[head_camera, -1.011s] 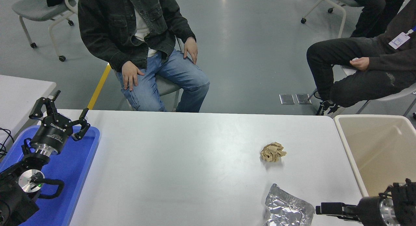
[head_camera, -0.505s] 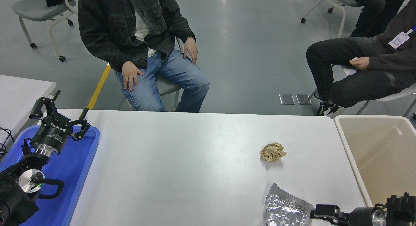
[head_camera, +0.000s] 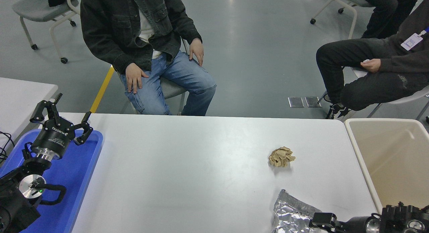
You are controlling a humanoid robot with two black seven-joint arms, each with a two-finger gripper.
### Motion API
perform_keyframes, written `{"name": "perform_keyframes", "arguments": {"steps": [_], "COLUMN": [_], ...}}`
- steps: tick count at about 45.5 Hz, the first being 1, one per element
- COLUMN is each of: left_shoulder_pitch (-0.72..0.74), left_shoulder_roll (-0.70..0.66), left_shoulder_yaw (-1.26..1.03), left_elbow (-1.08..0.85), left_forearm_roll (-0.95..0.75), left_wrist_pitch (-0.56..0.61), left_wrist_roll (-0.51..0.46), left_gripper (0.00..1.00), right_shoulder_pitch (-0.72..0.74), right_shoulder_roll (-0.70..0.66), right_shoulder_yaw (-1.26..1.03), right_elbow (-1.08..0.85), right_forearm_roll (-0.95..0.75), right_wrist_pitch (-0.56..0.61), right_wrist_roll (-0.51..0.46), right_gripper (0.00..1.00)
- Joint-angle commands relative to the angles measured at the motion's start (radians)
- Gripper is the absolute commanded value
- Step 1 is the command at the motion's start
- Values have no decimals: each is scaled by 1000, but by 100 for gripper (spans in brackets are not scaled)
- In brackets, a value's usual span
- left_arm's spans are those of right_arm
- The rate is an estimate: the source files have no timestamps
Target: Clean the table surface
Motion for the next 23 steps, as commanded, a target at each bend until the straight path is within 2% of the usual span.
{"name": "perform_keyframes", "arguments": {"steps": [1,12,23], "left_shoulder_pitch": [0,0,0], "left_shoulder_roll": [0,0,0], "left_shoulder_yaw": [0,0,0], "left_elbow": [0,0,0], "left_forearm_roll": [0,0,0], "left_wrist_pitch": [1,-1,1], "left_wrist_roll": [0,0,0], "left_gripper": [100,100,100], "right_shoulder_pitch": [10,24,22], "right_shoulder_roll": [40,79,88], "right_shoulder_yaw": [0,0,-2], "right_elbow": [-11,-46,-74], "right_forearm_roll": [3,5,5], "right_wrist_pitch": [-2,-12,-22], "right_wrist_roll": [-7,-119,-147], "right_gripper": [100,100,100]}}
